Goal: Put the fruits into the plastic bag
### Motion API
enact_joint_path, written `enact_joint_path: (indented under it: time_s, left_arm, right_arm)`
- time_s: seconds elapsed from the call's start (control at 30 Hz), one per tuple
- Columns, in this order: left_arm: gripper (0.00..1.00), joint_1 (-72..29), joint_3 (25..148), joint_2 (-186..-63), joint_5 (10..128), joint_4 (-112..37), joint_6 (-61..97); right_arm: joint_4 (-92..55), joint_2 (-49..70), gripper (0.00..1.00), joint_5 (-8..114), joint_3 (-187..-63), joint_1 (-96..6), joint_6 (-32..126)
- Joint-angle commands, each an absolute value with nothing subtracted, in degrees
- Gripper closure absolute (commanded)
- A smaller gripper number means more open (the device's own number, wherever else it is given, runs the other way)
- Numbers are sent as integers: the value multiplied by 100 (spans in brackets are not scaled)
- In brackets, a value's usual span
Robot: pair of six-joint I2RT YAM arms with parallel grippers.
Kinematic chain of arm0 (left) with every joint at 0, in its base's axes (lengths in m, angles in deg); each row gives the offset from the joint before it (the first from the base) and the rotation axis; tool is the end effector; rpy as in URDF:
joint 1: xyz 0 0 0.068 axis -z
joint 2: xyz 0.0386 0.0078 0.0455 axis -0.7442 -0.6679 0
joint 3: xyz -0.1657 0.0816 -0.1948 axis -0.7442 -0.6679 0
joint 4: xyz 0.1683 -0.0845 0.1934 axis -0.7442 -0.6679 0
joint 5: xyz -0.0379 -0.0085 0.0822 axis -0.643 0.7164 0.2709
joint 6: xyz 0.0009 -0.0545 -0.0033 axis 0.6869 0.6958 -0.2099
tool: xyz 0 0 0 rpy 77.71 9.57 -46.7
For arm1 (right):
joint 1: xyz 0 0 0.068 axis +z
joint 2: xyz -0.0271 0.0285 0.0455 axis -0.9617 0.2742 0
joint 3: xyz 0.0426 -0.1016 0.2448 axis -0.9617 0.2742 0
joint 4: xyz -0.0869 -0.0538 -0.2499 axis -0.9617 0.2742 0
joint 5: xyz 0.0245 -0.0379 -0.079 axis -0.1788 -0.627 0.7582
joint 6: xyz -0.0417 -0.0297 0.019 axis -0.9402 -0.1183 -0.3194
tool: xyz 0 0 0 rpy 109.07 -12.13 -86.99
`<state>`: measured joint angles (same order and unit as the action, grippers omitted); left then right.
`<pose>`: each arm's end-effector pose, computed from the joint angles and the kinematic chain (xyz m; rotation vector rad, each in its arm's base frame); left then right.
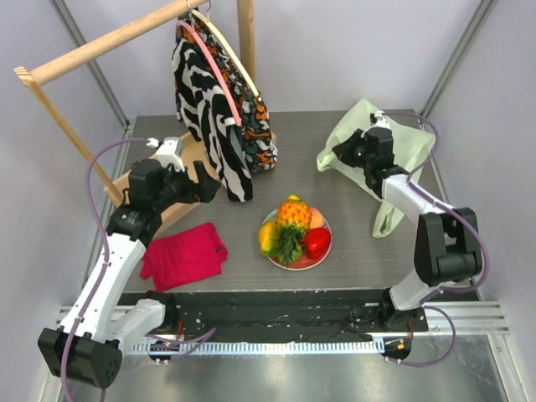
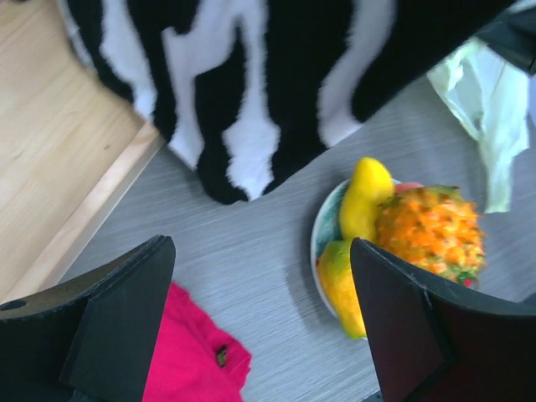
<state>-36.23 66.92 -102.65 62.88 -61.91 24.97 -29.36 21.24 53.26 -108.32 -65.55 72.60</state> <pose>0.2165 -0.0548 0.3347 0.0487 2.0129 -0.5941 0.3711 0.0604 0.2418 0.3293 1.9871 0.5874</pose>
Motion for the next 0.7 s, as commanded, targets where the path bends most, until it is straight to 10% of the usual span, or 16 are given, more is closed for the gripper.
enact_joint_path:
  time_s: [0.0,0.67]
  left_arm:
    - [9,-3009,7370,-10428,6395,-5778,2457]
    - [1,-881,8610,-12520,6440,-5136,2703]
  right_arm:
    - [-2809,1348,99,5258,-11099,-6381,7320]
    - [-2738,-296,99,4968,-10080,-5098,8129]
